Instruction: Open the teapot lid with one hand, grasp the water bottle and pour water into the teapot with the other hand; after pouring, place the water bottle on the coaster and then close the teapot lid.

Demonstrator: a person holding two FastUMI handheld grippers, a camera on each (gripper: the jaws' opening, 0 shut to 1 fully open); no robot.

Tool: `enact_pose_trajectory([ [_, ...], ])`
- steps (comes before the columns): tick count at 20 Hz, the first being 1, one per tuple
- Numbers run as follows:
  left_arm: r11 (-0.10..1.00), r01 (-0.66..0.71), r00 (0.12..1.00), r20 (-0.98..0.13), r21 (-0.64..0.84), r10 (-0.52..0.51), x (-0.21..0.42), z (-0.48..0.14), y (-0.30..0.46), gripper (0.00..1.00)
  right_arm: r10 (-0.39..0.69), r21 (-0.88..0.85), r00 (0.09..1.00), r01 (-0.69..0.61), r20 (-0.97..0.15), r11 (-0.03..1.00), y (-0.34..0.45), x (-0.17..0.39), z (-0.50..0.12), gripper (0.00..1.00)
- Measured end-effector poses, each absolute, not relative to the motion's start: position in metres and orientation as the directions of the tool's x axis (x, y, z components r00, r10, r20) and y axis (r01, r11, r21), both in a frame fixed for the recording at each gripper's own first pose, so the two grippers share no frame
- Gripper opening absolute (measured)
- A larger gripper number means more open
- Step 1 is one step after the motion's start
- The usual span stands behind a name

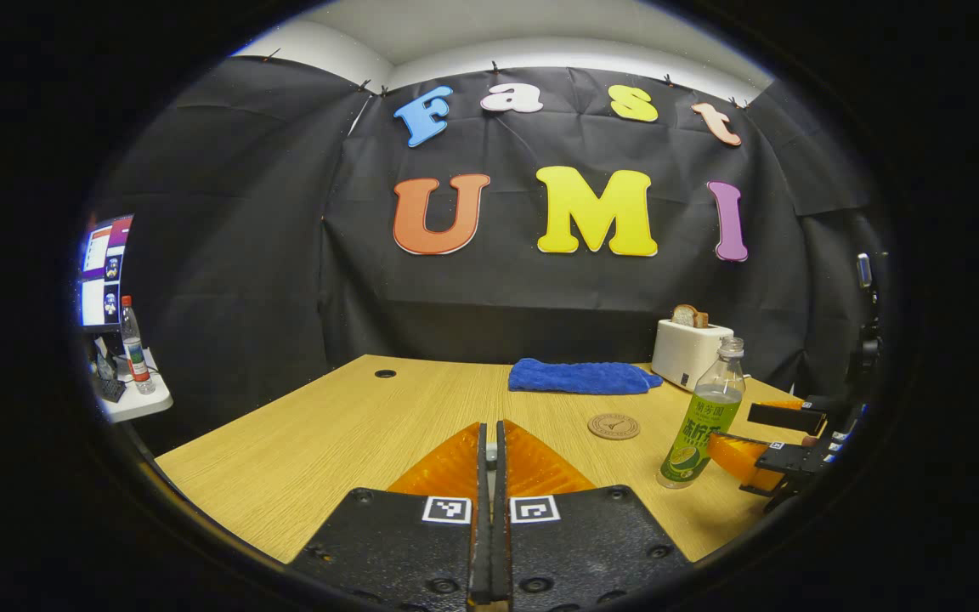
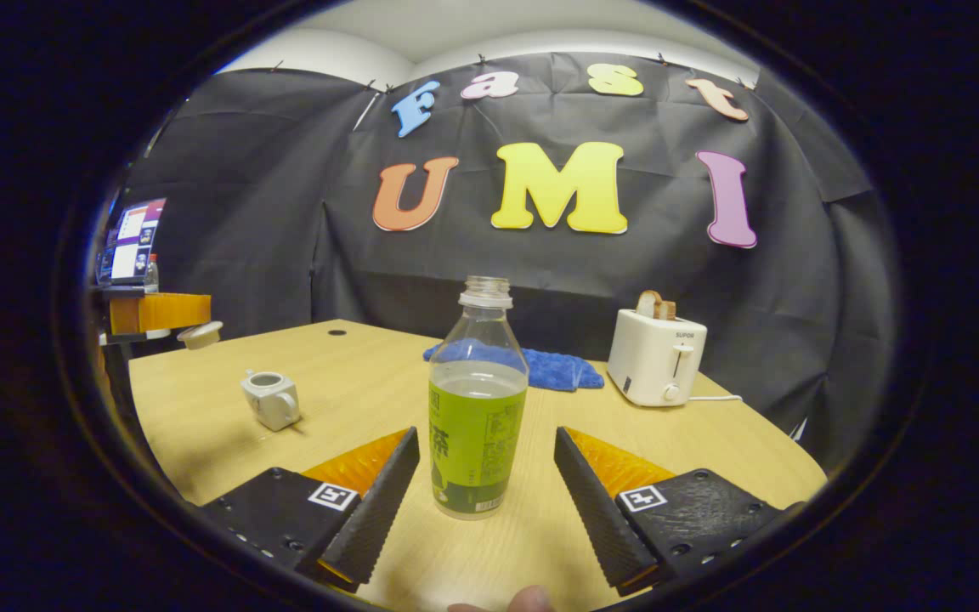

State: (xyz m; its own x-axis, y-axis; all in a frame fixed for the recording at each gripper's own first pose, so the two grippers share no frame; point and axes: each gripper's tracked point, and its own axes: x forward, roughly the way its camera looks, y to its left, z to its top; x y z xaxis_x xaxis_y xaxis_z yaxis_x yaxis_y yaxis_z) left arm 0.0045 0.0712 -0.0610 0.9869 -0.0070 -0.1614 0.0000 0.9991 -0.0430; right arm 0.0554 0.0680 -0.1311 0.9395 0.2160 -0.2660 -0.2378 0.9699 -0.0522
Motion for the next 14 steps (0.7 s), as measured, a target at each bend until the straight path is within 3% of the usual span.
enact_pose_trajectory([
  [8,0.998,0.004,0.986,-0.168,-0.058,-0.013,0.001,-0.060,0.075,0.02,0.179,-0.029,0.945,-0.194,-0.272,0.981,0.082,0.082,-0.134,0.97],
  [11,0.999,0.014,0.985,-0.171,-0.052,-0.023,0.000,-0.060,0.074,0.03,0.173,-0.013,0.942,-0.184,-0.286,0.983,0.085,0.087,-0.138,0.93],
  [12,0.998,0.015,0.985,-0.173,-0.054,-0.024,0.000,-0.062,0.075,0.03,0.170,-0.010,0.943,-0.180,-0.287,0.984,0.085,0.085,-0.137,0.82],
  [14,0.998,0.008,0.984,-0.179,-0.060,-0.019,0.001,-0.064,0.080,0.03,0.177,-0.013,0.940,-0.189,-0.292,0.982,0.087,0.086,-0.135,0.79],
])
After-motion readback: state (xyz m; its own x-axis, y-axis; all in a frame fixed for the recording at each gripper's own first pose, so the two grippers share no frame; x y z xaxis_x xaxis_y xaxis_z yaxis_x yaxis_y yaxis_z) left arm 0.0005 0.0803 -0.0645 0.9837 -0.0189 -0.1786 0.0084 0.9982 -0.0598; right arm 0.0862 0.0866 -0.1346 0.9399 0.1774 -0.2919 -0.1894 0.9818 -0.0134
